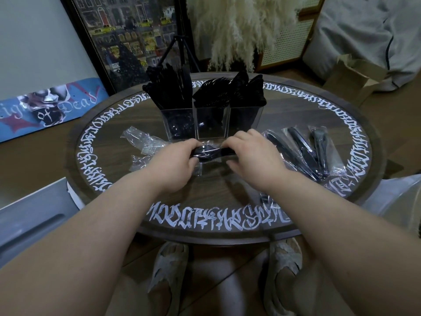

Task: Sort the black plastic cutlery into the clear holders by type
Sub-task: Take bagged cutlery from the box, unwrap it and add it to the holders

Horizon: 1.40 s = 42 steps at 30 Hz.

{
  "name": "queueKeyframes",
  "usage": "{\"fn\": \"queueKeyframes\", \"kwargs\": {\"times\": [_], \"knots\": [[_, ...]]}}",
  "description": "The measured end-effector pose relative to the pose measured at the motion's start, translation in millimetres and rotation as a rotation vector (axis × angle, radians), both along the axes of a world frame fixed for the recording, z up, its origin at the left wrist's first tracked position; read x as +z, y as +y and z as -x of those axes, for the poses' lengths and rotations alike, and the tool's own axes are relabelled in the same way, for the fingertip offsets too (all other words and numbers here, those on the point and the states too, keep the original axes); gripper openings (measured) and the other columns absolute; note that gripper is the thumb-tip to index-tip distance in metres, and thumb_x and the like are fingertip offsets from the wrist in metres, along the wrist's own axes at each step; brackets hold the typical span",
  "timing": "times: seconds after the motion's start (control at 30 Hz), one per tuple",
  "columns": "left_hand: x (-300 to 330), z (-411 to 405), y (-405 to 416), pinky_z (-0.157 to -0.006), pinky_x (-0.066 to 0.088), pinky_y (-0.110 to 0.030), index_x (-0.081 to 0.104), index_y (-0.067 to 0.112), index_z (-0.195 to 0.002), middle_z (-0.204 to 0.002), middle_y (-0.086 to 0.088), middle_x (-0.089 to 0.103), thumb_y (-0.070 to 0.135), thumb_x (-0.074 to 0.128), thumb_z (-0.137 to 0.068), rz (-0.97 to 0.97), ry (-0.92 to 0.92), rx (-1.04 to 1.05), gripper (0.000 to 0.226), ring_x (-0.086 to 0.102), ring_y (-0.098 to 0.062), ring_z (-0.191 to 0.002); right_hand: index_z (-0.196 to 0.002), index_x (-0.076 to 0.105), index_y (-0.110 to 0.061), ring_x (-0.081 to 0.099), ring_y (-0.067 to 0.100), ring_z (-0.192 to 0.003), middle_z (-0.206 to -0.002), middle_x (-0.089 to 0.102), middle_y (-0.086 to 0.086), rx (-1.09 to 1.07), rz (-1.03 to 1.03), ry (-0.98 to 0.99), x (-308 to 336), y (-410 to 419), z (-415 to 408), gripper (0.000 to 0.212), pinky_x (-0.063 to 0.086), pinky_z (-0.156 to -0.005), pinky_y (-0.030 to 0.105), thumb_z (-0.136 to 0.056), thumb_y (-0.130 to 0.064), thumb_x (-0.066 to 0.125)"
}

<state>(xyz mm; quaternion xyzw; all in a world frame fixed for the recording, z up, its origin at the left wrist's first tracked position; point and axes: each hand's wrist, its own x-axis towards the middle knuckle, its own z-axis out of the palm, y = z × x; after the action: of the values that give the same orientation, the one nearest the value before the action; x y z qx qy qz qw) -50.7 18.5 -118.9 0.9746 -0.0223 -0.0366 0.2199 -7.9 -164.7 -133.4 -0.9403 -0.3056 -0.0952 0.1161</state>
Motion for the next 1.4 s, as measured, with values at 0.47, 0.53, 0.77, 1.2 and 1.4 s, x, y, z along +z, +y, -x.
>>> {"fn": "queueKeyframes", "kwargs": {"times": [0.47, 0.53, 0.77, 1.2, 1.4], "knots": [[-3, -4, 17, -0.092, 0.047, -0.046, 0.055, 0.022, -0.129, -0.122, -0.005, 0.06, 0.006, 0.044, -0.093, -0.199, -0.011, 0.136, 0.041, 0.057, -0.029, -0.107, -0.114, 0.067, -0.021, 0.059, 0.029, -0.095, -0.099, 0.064, 0.006, -0.029, 0.097, 0.122, 1, -9, -8, 0.025, 0.049, -0.08, 0.038, -0.094, -0.027, 0.053], [-5, -6, 22, -0.093, 0.047, -0.047, 0.057, 0.022, -0.125, -0.12, -0.006, 0.06, 0.007, 0.047, -0.091, -0.241, 0.036, 0.202, 0.039, 0.056, -0.032, -0.108, -0.111, 0.067, -0.02, 0.06, 0.029, -0.094, -0.098, 0.067, 0.006, -0.063, 0.141, 0.146, 0, -14, -11, 0.024, 0.05, -0.078, 0.038, -0.093, -0.026, 0.054], [-10, -6, 27, -0.099, 0.036, -0.051, 0.044, 0.024, -0.138, -0.141, -0.008, 0.043, 0.018, 0.049, -0.093, -0.371, 0.133, 0.29, 0.046, 0.035, -0.031, -0.13, -0.117, 0.065, -0.019, 0.061, 0.026, -0.092, -0.103, 0.07, 0.004, -0.188, -0.061, 0.242, 5, -27, -13, 0.025, 0.045, -0.072, 0.03, -0.095, -0.024, 0.052], [13, -14, -28, -0.08, 0.05, -0.023, 0.058, 0.03, -0.111, -0.093, 0.015, 0.065, 0.036, 0.072, -0.082, 0.546, -0.208, 0.194, 0.034, 0.065, -0.007, -0.084, -0.086, 0.07, -0.012, 0.067, 0.015, -0.069, -0.079, 0.073, 0.007, -0.07, -0.567, 0.745, 20, -13, -4, 0.004, 0.055, -0.07, 0.028, -0.086, -0.01, 0.068], [12, -23, -32, -0.079, 0.055, -0.038, 0.067, 0.019, -0.086, -0.078, 0.005, 0.069, 0.02, 0.072, -0.083, 0.578, -0.216, 0.183, 0.006, 0.066, -0.014, -0.076, -0.085, 0.067, -0.022, 0.066, 0.006, -0.066, -0.072, 0.071, -0.002, -0.043, -0.634, 0.734, 21, -12, -6, 0.009, 0.05, -0.066, 0.021, -0.088, -0.014, 0.066]]}}
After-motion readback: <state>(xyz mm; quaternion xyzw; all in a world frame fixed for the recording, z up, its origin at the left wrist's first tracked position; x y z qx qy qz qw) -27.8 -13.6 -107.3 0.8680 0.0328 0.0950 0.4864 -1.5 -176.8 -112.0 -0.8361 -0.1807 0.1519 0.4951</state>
